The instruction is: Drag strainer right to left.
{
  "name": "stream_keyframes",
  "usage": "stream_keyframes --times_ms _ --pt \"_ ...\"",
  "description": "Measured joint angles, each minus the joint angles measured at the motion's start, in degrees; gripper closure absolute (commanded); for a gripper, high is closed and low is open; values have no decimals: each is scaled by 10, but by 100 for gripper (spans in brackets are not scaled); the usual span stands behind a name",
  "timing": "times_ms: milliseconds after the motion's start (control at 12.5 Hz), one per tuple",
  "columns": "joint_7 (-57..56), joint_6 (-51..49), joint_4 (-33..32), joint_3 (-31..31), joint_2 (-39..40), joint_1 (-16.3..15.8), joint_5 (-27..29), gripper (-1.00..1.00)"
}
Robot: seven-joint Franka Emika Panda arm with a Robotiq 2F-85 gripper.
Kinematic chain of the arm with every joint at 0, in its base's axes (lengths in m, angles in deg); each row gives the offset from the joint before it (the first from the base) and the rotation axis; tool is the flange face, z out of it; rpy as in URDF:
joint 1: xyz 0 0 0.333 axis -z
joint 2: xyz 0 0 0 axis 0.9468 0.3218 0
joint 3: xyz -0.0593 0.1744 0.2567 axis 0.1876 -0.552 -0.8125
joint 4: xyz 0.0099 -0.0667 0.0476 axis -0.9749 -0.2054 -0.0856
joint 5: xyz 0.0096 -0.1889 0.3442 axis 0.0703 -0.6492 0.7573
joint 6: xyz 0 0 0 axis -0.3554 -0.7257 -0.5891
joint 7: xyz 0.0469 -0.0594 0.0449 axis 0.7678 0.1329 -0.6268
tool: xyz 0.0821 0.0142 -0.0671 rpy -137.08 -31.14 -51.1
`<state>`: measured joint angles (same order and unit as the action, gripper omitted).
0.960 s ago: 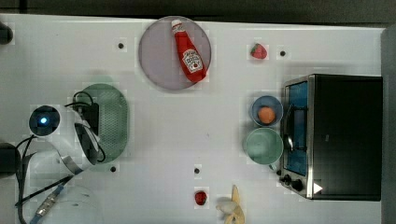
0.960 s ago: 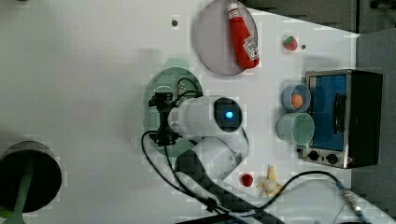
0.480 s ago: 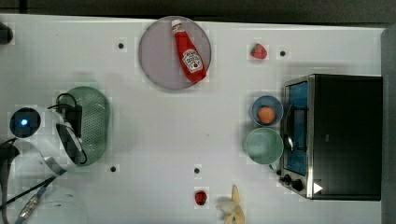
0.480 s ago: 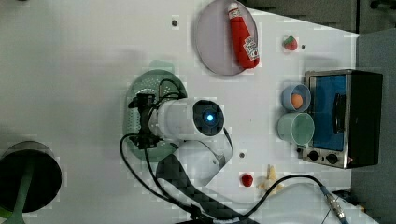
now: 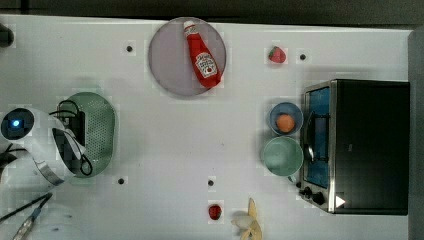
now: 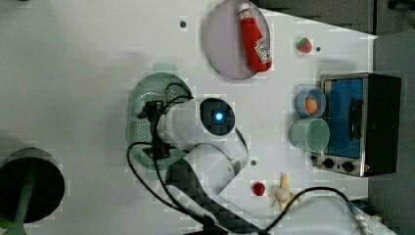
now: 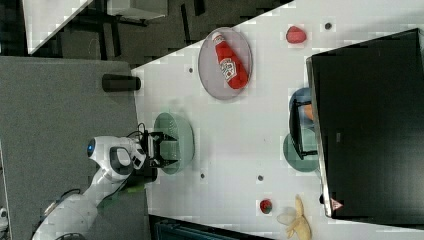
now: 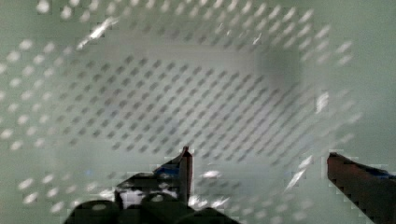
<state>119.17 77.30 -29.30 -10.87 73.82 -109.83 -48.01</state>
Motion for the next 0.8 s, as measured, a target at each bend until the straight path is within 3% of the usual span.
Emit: stream_keyframes --times_ms 240,480,800 --pt "-104 -128 -32 28 -93 -3 2 -100" --pt "-222 -234 -17 91 -219 -4 13 -100" --pt "-398 -324 39 217 -422 3 -49 -100"
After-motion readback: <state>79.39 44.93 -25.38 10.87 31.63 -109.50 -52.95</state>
